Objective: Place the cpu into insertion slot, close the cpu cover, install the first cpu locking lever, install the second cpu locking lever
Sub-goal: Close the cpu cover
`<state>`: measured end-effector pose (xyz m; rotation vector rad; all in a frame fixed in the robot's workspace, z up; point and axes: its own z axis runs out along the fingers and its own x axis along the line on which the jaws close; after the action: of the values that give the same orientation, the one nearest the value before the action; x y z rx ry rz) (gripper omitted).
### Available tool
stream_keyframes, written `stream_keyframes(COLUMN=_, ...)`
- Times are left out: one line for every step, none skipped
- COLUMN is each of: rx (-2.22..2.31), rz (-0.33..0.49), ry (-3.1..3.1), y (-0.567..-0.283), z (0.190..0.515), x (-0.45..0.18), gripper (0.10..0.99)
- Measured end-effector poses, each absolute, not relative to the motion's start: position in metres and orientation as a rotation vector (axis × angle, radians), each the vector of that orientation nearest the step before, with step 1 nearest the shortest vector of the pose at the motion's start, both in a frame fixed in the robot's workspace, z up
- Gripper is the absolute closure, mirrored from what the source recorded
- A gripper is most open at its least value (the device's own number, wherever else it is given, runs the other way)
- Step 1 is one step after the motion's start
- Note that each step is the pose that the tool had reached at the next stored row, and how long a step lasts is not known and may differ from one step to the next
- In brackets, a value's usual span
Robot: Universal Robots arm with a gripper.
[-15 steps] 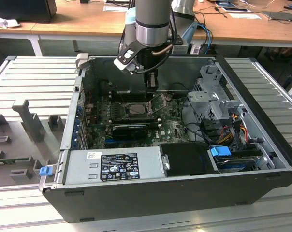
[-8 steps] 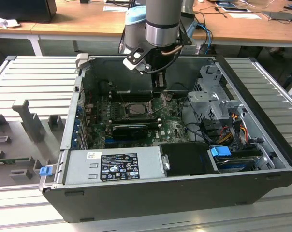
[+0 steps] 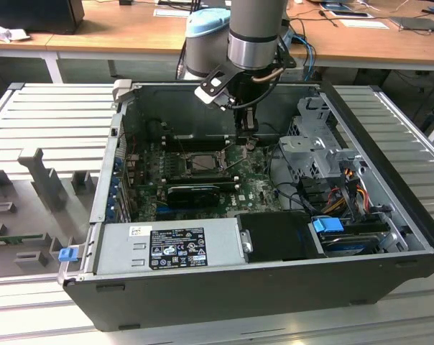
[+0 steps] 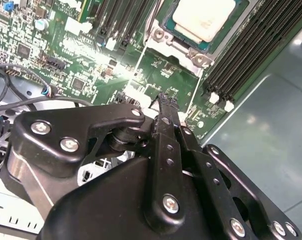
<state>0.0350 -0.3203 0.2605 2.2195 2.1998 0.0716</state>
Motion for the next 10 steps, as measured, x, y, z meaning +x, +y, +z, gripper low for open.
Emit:
stream_keyframes(rx=2.22, rz=0.072, ry=2.2, y=-0.32, z=0.261, x=0.037, gripper=0.98)
stream_keyframes(rx=2.219, rz=0.071, ry=2.201, y=-0.32, z=0.261, x=0.04, gripper=0.98)
stream_keyframes(rx=2.219, rz=0.071, ry=2.201, y=-0.32, z=0.261, x=0.04, gripper=0.98)
stream_keyframes(rx=2.219, rz=0.071, ry=2.201, y=-0.32, z=0.261, x=0.041, gripper=0.98)
stream_keyframes(rx=2.219, rz=0.071, ry=2.201, y=-0.32, z=0.261, x=0.042, gripper=0.98)
stream_keyframes(rx=2.219, rz=0.071, ry=2.201, y=-0.32, z=0.261, x=0.043, gripper=0.98)
stream_keyframes(rx=2.219, rz=0.071, ry=2.201, y=-0.32, z=0.261, x=0.044, gripper=0.98)
stream_keyframes(rx=2.218, rz=0.071, ry=2.202, y=-0.32, z=0.261, x=0.046, gripper=0.98)
stream_keyframes(rx=2.218, rz=0.071, ry=2.202, y=-0.32, z=0.261, x=0.047, gripper=0.98)
stream_keyframes(rx=2.218, rz=0.071, ry=2.202, y=-0.32, z=0.261, x=0.05, gripper=0.98)
